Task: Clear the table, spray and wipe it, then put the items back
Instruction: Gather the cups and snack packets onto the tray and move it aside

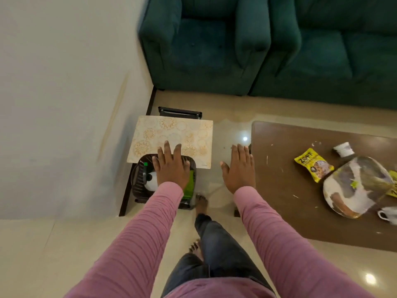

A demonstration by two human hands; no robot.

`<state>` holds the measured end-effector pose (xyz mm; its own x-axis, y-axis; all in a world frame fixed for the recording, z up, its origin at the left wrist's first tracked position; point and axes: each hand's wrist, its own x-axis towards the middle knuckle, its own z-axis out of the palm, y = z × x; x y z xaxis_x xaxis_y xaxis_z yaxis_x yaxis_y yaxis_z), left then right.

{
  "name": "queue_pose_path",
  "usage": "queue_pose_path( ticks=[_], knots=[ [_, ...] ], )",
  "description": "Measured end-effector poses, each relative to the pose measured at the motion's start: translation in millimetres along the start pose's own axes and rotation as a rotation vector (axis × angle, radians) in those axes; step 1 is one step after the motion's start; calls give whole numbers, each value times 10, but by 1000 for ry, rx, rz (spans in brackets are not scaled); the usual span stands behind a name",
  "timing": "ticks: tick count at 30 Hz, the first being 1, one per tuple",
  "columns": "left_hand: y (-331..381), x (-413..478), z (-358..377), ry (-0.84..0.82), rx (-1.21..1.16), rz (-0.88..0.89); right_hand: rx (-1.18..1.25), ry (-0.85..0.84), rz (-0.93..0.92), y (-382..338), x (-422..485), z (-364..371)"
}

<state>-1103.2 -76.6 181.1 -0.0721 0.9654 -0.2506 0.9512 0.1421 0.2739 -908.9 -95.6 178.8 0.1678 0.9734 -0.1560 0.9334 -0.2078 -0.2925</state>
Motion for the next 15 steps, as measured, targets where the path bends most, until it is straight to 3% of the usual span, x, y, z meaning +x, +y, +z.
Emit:
queue_pose_path(
  ticks=[15],
  knots=[
    [1121, -1294, 250, -25, 159, 265, 6, 126, 115, 1054, -1223, -684]
  ],
)
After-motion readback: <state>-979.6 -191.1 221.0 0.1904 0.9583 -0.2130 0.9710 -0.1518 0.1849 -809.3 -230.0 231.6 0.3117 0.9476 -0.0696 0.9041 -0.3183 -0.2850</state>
